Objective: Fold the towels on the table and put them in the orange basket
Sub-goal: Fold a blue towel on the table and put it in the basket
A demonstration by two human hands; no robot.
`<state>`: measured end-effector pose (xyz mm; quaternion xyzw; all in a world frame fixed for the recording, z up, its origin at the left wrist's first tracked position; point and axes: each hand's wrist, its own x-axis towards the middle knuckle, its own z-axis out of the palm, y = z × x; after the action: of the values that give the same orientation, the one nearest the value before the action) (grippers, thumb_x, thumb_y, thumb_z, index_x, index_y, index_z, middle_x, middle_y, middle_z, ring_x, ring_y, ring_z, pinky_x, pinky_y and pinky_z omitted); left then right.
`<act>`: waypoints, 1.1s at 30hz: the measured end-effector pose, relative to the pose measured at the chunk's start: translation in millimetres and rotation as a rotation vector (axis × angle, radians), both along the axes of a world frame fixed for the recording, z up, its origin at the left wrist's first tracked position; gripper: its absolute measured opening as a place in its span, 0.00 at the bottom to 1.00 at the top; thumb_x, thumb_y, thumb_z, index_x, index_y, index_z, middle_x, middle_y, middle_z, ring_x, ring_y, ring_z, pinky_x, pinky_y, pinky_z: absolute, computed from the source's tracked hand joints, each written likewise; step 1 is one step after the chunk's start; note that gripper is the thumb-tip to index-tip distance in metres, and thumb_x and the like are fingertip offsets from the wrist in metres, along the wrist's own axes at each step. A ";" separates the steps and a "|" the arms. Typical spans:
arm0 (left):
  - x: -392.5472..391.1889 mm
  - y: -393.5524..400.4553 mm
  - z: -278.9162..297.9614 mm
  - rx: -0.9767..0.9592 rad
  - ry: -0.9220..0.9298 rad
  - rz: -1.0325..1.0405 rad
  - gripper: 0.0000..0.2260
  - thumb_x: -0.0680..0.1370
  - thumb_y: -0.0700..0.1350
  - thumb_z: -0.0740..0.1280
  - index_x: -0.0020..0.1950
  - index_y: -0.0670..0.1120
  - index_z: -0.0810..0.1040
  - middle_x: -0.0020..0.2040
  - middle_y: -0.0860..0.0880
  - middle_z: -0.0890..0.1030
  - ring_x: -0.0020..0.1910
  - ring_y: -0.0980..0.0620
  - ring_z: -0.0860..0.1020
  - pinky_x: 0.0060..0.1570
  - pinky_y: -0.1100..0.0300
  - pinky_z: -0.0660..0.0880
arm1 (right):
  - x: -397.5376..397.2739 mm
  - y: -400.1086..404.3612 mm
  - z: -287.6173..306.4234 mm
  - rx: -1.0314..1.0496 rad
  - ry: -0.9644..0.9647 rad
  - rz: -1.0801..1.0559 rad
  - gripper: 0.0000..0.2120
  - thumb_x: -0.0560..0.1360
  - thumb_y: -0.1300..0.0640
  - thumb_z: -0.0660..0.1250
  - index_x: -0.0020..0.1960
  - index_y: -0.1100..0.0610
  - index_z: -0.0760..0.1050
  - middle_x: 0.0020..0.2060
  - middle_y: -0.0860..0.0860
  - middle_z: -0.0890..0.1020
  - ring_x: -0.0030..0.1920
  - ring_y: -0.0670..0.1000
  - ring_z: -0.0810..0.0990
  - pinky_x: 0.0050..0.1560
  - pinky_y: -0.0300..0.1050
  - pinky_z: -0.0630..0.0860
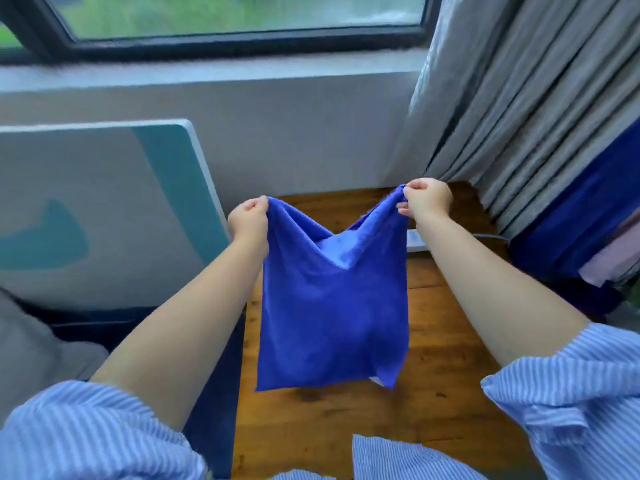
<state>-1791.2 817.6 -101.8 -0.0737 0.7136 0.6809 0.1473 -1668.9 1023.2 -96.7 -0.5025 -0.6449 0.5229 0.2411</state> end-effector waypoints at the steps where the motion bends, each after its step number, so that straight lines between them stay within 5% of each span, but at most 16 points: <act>1: -10.1 2.2 13.1 0.044 0.043 0.034 0.12 0.78 0.42 0.63 0.34 0.48 0.75 0.32 0.50 0.72 0.36 0.52 0.69 0.38 0.60 0.68 | -10.6 2.3 16.9 0.057 0.062 0.005 0.09 0.74 0.67 0.59 0.41 0.55 0.72 0.28 0.48 0.73 0.18 0.43 0.75 0.22 0.34 0.74; 5: -40.7 -9.0 52.9 0.079 0.197 0.214 0.16 0.77 0.40 0.61 0.30 0.49 0.69 0.30 0.52 0.69 0.38 0.50 0.68 0.38 0.60 0.67 | -31.9 13.5 66.6 0.247 0.204 -0.014 0.08 0.74 0.65 0.59 0.41 0.55 0.72 0.31 0.48 0.75 0.27 0.49 0.76 0.33 0.43 0.77; 11: -48.3 -44.9 46.1 -0.070 0.188 0.298 0.12 0.76 0.40 0.60 0.31 0.44 0.70 0.31 0.49 0.68 0.39 0.49 0.66 0.33 0.59 0.63 | -17.5 16.2 66.2 0.328 0.176 -0.094 0.10 0.73 0.65 0.57 0.43 0.59 0.77 0.37 0.57 0.78 0.28 0.51 0.75 0.33 0.45 0.76; 17: -12.2 -69.5 -19.2 -0.324 -0.132 -0.065 0.13 0.74 0.40 0.62 0.30 0.44 0.65 0.28 0.47 0.64 0.26 0.51 0.61 0.26 0.62 0.55 | 30.3 -4.8 -11.8 0.249 -0.206 0.026 0.11 0.70 0.66 0.57 0.43 0.64 0.79 0.32 0.57 0.76 0.39 0.58 0.78 0.36 0.45 0.73; 24: 44.3 -113.5 -104.7 -1.042 -0.235 -0.702 0.15 0.77 0.41 0.62 0.31 0.43 0.65 0.29 0.47 0.68 0.25 0.51 0.65 0.24 0.62 0.60 | 122.2 -45.0 -114.6 0.127 -0.805 0.279 0.12 0.72 0.68 0.59 0.51 0.67 0.78 0.53 0.64 0.80 0.56 0.62 0.77 0.53 0.44 0.73; 29: 83.9 -152.3 -143.3 -1.133 -0.438 -0.820 0.15 0.79 0.40 0.57 0.32 0.42 0.63 0.31 0.47 0.68 0.35 0.48 0.68 0.27 0.62 0.61 | 177.3 -78.2 -160.2 -0.010 -1.074 0.457 0.12 0.73 0.64 0.60 0.54 0.64 0.77 0.55 0.61 0.80 0.56 0.59 0.78 0.52 0.43 0.74; 33: 102.4 -176.1 -161.7 -1.239 -0.433 -0.904 0.13 0.76 0.40 0.60 0.31 0.43 0.64 0.30 0.48 0.67 0.27 0.52 0.63 0.27 0.62 0.60 | 202.5 -101.6 -177.5 -0.053 -1.113 0.547 0.10 0.71 0.65 0.62 0.52 0.61 0.75 0.55 0.59 0.79 0.56 0.58 0.76 0.51 0.43 0.72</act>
<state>-1688.7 641.5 -263.5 0.0238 0.8787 0.0055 0.4768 -1466.4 921.6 -274.2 -0.5221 -0.7663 0.2412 -0.2865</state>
